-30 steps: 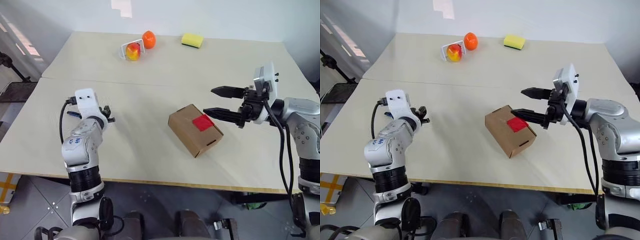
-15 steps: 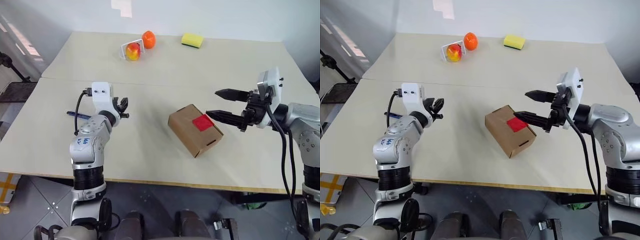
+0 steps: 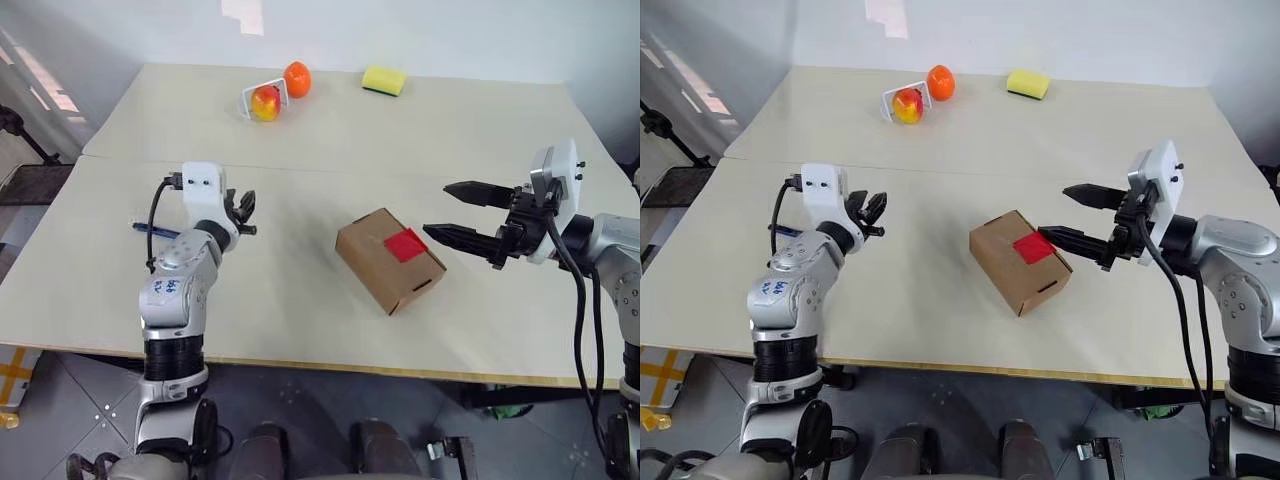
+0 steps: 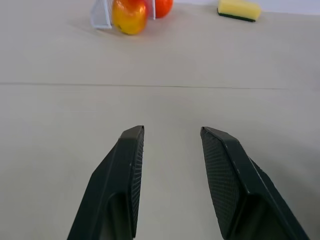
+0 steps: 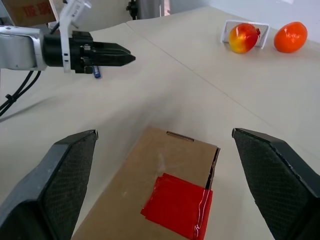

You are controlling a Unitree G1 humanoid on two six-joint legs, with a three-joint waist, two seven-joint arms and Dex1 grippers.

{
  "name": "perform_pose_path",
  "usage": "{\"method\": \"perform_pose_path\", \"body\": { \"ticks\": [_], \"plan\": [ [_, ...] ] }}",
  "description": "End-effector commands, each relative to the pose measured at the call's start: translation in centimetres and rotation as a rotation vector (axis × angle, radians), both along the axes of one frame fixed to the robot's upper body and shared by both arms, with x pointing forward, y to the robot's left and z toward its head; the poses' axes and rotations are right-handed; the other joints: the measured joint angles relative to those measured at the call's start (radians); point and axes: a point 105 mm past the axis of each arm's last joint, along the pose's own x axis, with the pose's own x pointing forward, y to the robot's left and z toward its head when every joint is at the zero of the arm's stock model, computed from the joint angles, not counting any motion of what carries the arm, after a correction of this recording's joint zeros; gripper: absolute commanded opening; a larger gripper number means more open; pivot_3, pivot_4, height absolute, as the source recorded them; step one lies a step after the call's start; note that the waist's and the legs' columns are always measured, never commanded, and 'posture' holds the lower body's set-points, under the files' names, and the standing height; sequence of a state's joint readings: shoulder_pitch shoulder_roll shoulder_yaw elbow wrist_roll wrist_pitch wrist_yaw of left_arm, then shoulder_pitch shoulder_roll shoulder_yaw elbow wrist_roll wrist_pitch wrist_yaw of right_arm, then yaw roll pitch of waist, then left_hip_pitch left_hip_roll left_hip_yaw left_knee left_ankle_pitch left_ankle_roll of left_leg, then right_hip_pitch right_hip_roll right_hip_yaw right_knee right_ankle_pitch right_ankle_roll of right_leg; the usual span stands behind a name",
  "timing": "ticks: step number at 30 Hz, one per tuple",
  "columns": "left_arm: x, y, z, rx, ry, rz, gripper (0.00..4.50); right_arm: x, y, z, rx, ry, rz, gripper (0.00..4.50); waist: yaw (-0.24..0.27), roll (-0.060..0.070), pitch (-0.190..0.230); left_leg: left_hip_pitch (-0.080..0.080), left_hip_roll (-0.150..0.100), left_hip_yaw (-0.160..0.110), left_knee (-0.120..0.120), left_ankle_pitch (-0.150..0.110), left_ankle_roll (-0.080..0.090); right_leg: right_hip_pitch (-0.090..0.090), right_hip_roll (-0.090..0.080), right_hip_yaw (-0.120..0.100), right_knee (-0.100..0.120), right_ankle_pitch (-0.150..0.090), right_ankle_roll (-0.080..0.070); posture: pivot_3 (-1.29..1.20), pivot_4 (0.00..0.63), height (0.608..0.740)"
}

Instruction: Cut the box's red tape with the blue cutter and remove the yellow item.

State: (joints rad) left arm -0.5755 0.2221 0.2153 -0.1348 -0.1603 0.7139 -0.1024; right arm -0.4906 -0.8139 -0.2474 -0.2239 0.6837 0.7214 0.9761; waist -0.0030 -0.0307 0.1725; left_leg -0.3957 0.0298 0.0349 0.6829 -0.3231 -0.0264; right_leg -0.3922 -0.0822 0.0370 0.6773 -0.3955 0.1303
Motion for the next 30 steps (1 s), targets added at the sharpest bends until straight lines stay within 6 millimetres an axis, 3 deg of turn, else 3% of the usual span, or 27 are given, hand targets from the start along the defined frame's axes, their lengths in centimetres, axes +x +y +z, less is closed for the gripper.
{"method": "perform_pose_path", "body": {
  "ticks": [1,4,7,11,17,22,26,30],
  "plan": [
    [-1.6,2.3,3.6,0.048,-0.172,0.015,1.90,-0.5,-1.4,1.2,0.002,-0.054,-0.031,4.50,0.000,0.000,0.000,0.000,0.000,0.000,0.000,0.000,0.000,0.000,0.000,0.000,0.000,0.000,0.000,0.00,0.150,0.740],
    [-2.9,4.1,4.8,0.069,-0.215,0.022,1.90,-0.5,-2.6,0.6,-0.014,-0.031,-0.061,4.50,0.001,0.000,0.000,0.000,0.000,0.000,0.000,0.000,0.000,0.000,0.000,0.000,0.000,0.000,0.000,0.00,0.150,0.740],
    [-4.2,5.0,4.3,0.101,-0.184,0.008,1.90,-0.4,-3.5,0.2,-0.026,-0.015,-0.087,4.50,0.000,0.000,0.000,0.000,0.000,0.000,0.000,0.000,0.000,0.001,-0.001,0.000,-0.001,0.000,0.000,0.00,0.150,0.740],
    [-8.4,6.8,2.8,0.082,-0.154,0.005,2.70,-0.5,-4.8,0.1,-0.028,0.024,-0.121,4.50,-0.007,0.000,0.000,0.000,0.000,0.000,-0.001,-0.001,0.001,0.000,-0.002,0.001,-0.001,0.000,0.000,0.00,0.150,0.740],
    [-15.6,8.3,1.3,-0.006,-0.136,-0.003,4.44,0.5,-5.7,0.1,-0.014,0.063,-0.096,4.50,-0.021,0.000,0.000,0.001,0.001,0.000,-0.001,-0.001,0.001,0.002,-0.006,0.000,-0.007,0.000,0.000,0.00,0.150,0.740],
    [-19.8,11.1,0.5,0.028,-0.120,0.162,4.48,1.6,-5.3,-0.3,-0.061,0.092,-0.024,4.50,-0.029,0.003,0.002,0.012,0.001,-0.002,-0.003,-0.003,0.004,0.017,-0.007,-0.001,-0.016,0.001,-0.001,0.00,0.150,0.740],
    [-24.1,13.7,1.1,0.022,-0.182,0.372,4.48,2.1,-7.0,-1.3,-0.090,0.098,-0.005,4.50,-0.026,0.003,0.002,0.012,0.001,-0.002,-0.002,-0.006,0.005,0.019,-0.007,-0.001,-0.019,0.001,-0.001,0.00,0.150,0.740],
    [-25.4,14.7,0.5,-0.033,-0.166,0.437,4.48,2.5,-7.3,-1.5,-0.113,0.094,0.004,4.50,-0.023,0.003,0.002,0.010,-0.002,-0.001,-0.001,-0.008,0.008,0.019,-0.011,-0.001,-0.021,0.001,-0.001,0.00,0.150,0.740]
  ]
}}
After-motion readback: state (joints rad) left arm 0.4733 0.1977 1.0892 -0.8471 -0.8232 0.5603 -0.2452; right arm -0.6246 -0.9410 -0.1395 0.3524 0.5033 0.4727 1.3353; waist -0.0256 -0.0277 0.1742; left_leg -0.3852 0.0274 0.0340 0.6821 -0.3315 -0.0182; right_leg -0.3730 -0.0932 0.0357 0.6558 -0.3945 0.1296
